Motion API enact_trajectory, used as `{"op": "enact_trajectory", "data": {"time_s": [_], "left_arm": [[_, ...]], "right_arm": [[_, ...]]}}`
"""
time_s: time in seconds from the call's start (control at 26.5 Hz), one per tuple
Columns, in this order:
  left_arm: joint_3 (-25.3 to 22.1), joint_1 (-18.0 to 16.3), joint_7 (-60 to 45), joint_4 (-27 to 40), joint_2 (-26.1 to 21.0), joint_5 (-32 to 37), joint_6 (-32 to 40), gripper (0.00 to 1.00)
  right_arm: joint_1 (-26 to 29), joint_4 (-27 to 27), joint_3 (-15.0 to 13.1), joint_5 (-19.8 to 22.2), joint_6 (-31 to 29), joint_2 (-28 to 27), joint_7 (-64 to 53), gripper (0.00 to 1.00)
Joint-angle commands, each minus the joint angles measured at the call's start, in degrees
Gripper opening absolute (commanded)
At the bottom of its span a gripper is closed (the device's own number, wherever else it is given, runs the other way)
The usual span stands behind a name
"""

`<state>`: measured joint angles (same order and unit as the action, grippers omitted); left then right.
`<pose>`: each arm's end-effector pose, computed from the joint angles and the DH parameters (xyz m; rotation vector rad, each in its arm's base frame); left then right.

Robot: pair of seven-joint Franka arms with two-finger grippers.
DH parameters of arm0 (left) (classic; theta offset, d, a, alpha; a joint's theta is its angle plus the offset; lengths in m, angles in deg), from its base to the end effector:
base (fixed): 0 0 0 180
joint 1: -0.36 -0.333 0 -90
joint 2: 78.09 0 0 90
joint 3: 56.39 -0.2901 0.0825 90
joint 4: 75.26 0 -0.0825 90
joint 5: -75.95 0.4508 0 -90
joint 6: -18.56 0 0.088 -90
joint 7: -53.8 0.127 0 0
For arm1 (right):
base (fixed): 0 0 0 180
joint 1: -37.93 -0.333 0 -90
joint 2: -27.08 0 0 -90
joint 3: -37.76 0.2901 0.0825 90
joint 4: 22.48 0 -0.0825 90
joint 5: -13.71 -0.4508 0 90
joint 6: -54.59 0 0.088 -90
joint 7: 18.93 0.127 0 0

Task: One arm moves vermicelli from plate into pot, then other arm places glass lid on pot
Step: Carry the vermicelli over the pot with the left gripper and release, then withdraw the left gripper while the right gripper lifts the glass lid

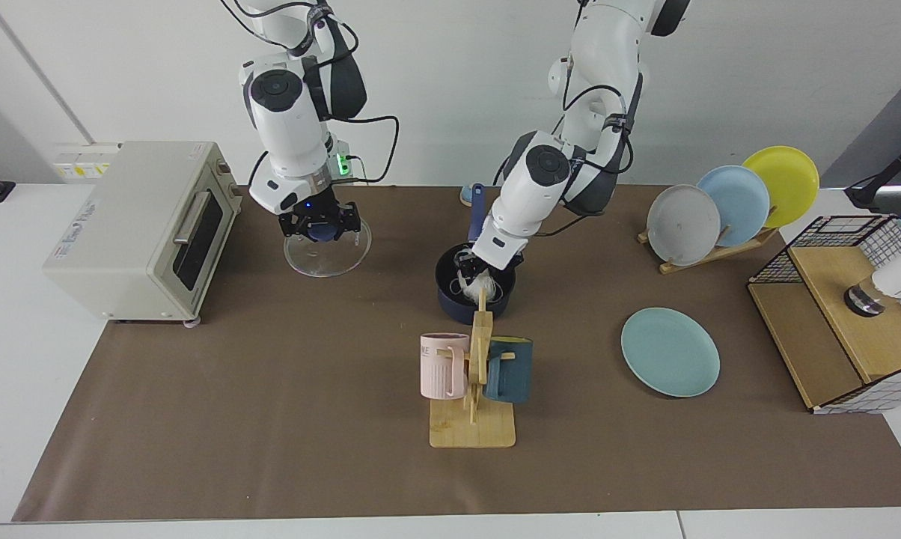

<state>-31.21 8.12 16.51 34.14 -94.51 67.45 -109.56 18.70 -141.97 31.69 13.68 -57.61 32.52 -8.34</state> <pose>0.5612 -0.3658 0.2866 2.8947 0.2669 -0.1266 0.5685 0.1327 0.3912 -3.1368 -0.0710 0.0538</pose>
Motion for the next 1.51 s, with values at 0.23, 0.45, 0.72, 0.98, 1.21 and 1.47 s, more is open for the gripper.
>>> {"op": "enact_trajectory", "data": {"time_s": [0.23,0.45,0.72,0.98,1.21,1.47], "left_arm": [[-0.66,0.42,0.28,1.17,0.60,-0.20,-1.08,1.00],[-3.73,-0.11,0.46,-2.61,4.54,-0.11,5.85,1.00],[-10.06,-0.20,0.99,-10.69,8.59,5.51,20.62,1.00],[-17.79,-1.08,10.37,-11.58,14.74,7.36,27.65,1.00],[-23.33,-1.17,19.61,-11.49,18.17,7.36,33.64,1.00],[-24.92,-6.08,27.52,-11.49,19.41,7.19,34.17,1.00]], "right_arm": [[1.13,1.89,0.36,0.12,0.32,-0.44,-1.97,0.00],[0.34,1.80,0.36,0.20,-0.47,-0.43,-1.45,0.00],[-1.50,1.28,1.24,-0.67,-3.90,-1.66,3.03,0.00],[-7.04,2.94,2.46,-0.85,-5.83,-3.95,13.66,0.00],[-7.13,6.81,7.90,-1.12,-5.75,-7.28,22.88,0.00],[-7.22,13.22,13.36,0.20,-5.31,-13.26,33.43,0.00]]}}
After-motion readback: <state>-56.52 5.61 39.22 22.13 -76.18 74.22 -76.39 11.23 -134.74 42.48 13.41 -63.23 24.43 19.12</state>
